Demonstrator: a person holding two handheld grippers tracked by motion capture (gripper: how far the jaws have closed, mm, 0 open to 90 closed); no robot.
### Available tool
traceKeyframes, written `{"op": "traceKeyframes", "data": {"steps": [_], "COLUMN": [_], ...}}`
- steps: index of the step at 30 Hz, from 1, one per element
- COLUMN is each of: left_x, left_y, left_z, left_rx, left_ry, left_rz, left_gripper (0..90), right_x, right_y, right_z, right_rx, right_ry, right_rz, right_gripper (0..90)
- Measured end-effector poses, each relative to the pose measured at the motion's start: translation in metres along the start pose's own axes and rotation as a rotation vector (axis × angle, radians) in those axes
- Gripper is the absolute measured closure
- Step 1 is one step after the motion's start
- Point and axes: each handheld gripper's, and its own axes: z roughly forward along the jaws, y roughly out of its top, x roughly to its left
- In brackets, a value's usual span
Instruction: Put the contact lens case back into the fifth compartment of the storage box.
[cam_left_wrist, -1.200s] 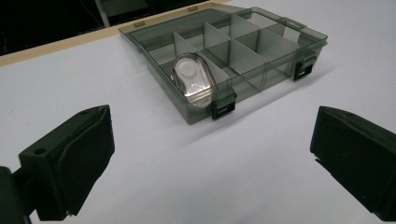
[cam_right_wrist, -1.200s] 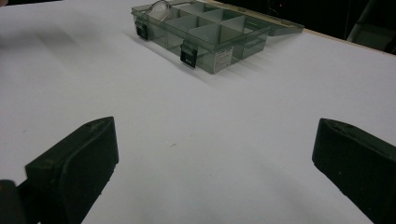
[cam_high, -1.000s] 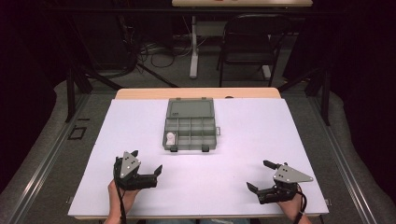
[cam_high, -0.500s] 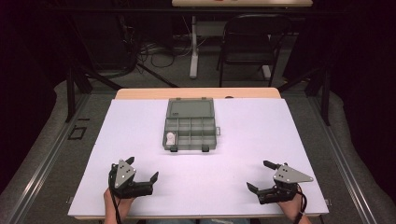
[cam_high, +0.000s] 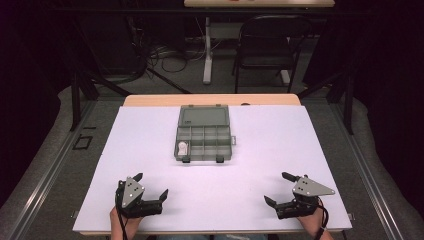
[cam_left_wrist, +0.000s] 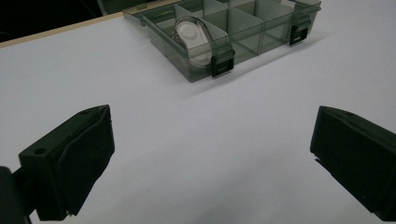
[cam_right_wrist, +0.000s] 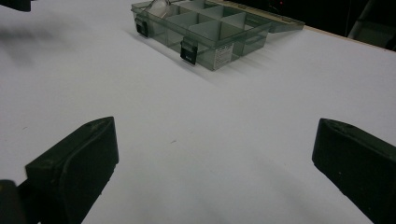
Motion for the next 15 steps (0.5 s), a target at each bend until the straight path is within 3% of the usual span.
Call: {"op": "traceKeyframes", "data": {"steps": [15], "left_x": [0.0006], "left_y": [-0.0040], "left_z": [0.0039], "left_rx": [-0.009], "left_ry": [-0.003], "left_rz": [0.015], "left_gripper": [0.0], "right_x": [-0.0003], "right_y": [-0.0010], "right_z": [0.0003], "right_rx": [0.004], "right_ry": [-0.002], "right_rz": [-0.004], "right_gripper": [0.1]}}
